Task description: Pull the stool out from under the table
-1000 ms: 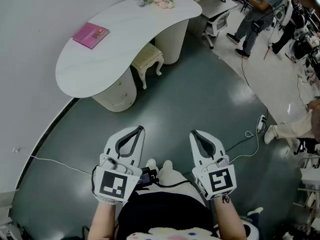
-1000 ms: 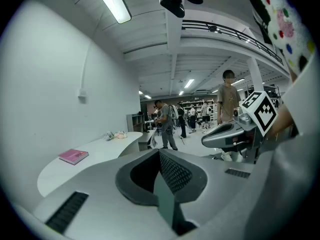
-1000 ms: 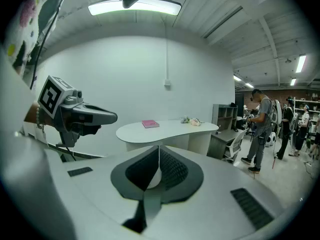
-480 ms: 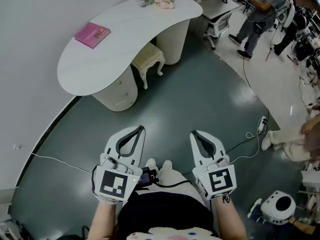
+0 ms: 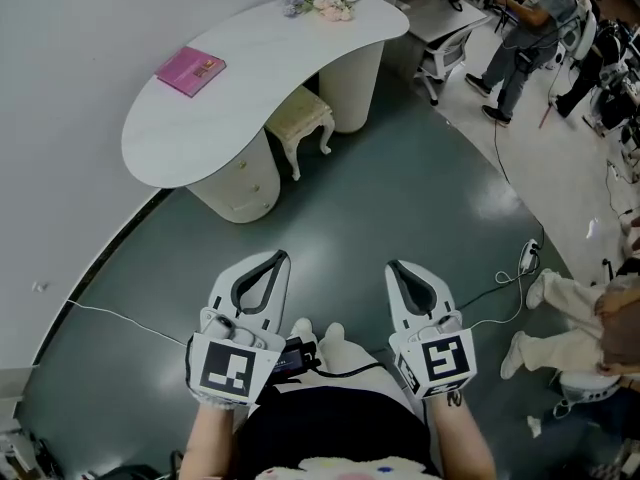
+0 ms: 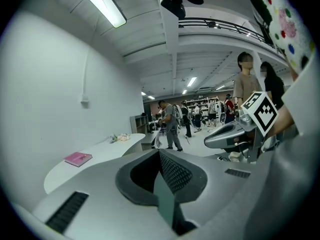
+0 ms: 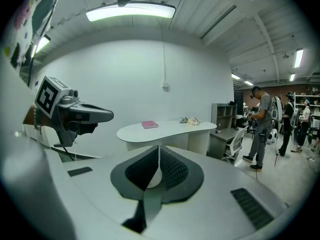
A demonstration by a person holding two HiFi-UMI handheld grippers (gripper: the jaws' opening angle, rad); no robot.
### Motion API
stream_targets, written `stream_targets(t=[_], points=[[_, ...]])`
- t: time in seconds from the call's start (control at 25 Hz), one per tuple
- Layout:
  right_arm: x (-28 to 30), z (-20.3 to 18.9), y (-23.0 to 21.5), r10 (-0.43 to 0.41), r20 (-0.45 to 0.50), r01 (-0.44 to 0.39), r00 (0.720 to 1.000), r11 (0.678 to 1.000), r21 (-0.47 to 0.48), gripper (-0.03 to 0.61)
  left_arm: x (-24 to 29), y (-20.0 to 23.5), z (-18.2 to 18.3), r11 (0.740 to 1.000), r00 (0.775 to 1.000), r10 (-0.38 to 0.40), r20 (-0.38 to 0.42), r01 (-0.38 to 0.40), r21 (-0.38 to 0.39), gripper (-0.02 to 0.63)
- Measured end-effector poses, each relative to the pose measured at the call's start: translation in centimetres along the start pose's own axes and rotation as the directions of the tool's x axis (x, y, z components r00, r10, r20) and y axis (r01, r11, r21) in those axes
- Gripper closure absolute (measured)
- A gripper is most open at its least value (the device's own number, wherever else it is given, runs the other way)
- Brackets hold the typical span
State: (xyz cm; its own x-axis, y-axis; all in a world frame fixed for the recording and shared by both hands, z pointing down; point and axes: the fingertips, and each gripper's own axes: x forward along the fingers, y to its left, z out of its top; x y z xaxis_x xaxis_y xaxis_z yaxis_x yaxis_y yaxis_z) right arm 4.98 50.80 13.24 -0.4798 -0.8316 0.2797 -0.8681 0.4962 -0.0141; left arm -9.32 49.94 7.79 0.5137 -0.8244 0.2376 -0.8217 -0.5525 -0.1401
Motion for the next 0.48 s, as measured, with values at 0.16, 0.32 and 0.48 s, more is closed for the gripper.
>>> stream_targets(t=[0.16, 0.32, 0.48], points=[[-1.0, -0.1, -0.7, 0.002, 0.013, -0.001, 1.0, 1.0, -0.017, 0.54, -0.1, -0.4, 0.4, 1.0, 1.0, 0.023, 0.009, -0.023, 0.005, 0.598], [-2.2, -0.8, -1.8, -0.022, 0.023, 0.023, 0.999, 1.0, -0.017, 0.54, 0.3, -1.3, 0.6, 0.999, 0.999, 0.029, 0.025, -0.03, 0.018, 0.598], [-2.4, -0.8, -2.8, -0.031, 0.026, 0.032, 0.999, 0.999, -0.025, 0.54, 1.2, -1.9, 1.0, 1.0, 0.999, 0.021, 0.035, -0.022, 0.022, 0.598]])
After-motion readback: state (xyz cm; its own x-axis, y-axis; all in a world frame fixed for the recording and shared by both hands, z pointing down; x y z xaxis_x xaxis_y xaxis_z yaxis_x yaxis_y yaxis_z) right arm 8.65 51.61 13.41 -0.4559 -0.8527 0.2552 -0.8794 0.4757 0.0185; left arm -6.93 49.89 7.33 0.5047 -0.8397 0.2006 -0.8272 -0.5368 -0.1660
